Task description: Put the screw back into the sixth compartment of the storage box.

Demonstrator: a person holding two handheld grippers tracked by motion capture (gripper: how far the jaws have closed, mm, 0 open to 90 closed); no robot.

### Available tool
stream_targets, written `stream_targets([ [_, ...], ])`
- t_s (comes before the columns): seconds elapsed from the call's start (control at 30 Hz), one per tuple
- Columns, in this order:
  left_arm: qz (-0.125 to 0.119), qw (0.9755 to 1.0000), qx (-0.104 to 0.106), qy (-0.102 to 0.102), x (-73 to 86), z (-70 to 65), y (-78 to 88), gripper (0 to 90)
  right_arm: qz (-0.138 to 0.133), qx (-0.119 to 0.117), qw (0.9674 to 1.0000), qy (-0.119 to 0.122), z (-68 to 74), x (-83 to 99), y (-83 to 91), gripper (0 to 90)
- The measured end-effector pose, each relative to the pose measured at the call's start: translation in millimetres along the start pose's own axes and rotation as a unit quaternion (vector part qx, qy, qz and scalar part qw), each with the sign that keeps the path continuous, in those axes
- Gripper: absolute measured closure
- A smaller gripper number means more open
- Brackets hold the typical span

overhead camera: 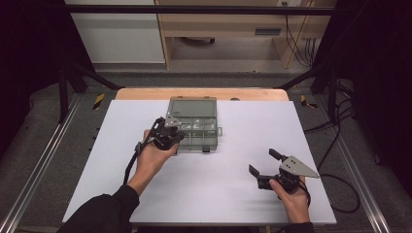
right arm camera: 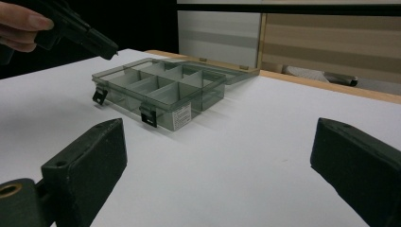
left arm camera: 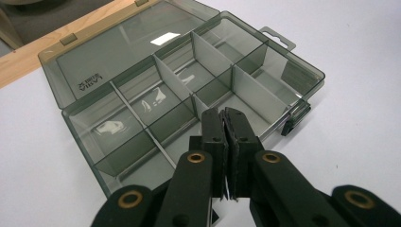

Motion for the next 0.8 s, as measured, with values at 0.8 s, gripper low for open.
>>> stream_targets([
  [0.8,0.009,0.9999,0.001,0.009,3.6,4.1,-17.3,87.9,0.003,-0.001,1.0,0.003,0.2,0.9,-0.5,4.8],
])
Point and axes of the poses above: each handheld gripper's, and its own axes: y roughly backward along the jaws, x roughly out of its underside, z roughly to its left, the point moved 8 cm from there along -y, roughly forward along the jaws, and after that the axes turned 7 degrees about y, right-handed, at the moved point
